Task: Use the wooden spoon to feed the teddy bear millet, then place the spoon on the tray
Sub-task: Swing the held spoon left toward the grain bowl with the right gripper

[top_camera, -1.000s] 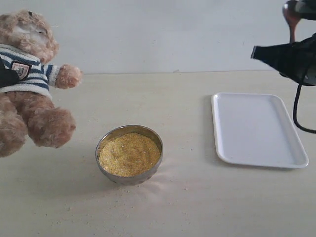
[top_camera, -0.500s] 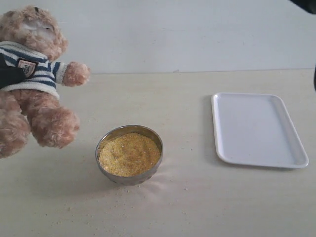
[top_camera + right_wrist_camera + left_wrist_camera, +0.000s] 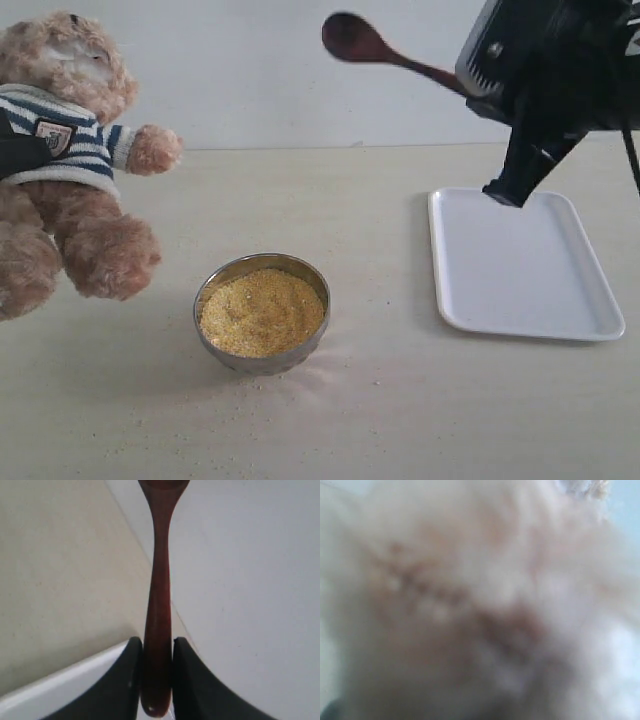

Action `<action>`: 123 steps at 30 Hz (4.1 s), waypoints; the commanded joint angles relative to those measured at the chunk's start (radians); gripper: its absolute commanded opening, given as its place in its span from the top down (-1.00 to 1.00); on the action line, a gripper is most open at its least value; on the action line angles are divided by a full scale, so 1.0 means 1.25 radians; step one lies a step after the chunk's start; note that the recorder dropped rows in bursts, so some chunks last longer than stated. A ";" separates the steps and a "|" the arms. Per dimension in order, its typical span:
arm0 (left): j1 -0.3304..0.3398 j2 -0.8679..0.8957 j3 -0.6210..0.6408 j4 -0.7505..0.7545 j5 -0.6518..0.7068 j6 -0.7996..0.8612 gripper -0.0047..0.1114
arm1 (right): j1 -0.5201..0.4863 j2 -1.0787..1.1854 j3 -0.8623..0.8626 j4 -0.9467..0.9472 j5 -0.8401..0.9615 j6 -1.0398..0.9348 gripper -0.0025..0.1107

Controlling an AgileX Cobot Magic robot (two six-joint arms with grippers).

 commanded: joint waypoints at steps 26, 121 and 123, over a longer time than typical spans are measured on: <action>0.002 -0.009 0.002 -0.016 0.017 0.003 0.83 | -0.003 0.056 -0.005 0.123 -0.251 -0.085 0.96; 0.002 -0.009 0.002 -0.014 0.018 0.008 0.83 | 0.285 0.262 -0.134 -1.260 0.133 2.010 0.96; 0.002 -0.009 0.002 -0.010 0.018 0.008 0.83 | 0.285 0.259 -0.122 -1.260 0.090 1.991 0.96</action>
